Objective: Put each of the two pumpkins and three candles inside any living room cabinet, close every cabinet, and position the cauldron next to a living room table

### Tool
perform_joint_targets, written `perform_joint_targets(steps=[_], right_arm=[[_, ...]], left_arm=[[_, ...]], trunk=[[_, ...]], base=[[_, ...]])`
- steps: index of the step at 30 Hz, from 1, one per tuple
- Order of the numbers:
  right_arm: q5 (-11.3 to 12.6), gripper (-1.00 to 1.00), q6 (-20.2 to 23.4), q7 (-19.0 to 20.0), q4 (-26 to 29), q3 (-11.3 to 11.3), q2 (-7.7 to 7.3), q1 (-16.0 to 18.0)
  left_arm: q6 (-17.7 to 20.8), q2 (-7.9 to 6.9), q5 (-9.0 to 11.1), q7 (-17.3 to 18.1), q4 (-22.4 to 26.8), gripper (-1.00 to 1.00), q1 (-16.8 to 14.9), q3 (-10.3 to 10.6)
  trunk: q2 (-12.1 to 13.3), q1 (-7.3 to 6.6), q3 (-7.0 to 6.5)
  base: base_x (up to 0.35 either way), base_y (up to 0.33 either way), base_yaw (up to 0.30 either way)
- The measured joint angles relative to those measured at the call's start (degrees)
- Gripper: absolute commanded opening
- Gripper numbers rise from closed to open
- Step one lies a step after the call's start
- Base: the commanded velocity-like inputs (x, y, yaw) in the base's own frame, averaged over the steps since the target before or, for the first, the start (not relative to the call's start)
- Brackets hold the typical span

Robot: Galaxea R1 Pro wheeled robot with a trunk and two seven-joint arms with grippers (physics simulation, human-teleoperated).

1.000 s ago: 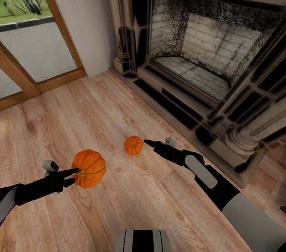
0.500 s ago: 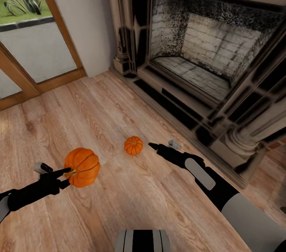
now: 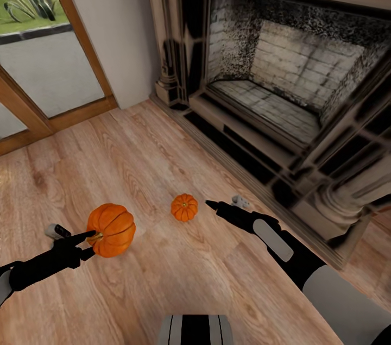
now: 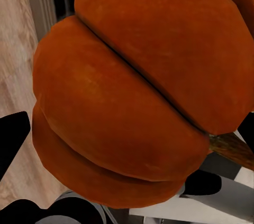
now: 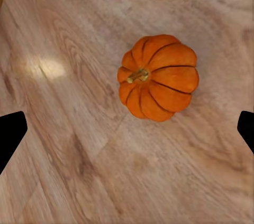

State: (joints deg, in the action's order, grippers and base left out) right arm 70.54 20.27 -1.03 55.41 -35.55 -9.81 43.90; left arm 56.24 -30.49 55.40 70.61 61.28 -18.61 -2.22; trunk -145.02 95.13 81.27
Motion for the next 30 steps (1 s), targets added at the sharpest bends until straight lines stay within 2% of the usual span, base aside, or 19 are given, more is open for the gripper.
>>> perform_joint_targets(steps=[10, 19, 27, 30], right_arm=[[-0.17, 1.00, 0.70, -3.18, -3.42, -0.03, 0.12, 0.00], [-0.23, 1.00, 0.41, -5.38, -4.29, 0.02, 0.33, 0.00], [-0.38, 1.00, -1.33, -4.63, -4.38, -0.05, 0.54, 0.00], [-0.17, 1.00, -2.12, -1.63, -4.38, -0.09, 0.49, 0.00]], left_arm=[[-0.03, 0.00, -0.03, 0.06, 0.00, -1.00, 0.02, 0.00], [0.00, 0.01, 0.02, 0.09, -0.03, -1.00, 0.04, 0.01], [0.00, 0.01, 0.03, 0.09, -0.03, -1.00, 0.05, 0.01], [0.00, 0.01, 0.03, 0.09, -0.03, -1.00, 0.06, 0.01]], trunk=[[0.00, 0.01, 0.00], [0.00, 0.01, 0.00], [0.00, 0.01, 0.00], [0.00, 0.01, 0.00]], base=[[0.038, 0.238, 0.000], [0.009, 0.051, 0.000], [0.090, 0.089, 0.000], [0.006, 0.005, 0.000]])
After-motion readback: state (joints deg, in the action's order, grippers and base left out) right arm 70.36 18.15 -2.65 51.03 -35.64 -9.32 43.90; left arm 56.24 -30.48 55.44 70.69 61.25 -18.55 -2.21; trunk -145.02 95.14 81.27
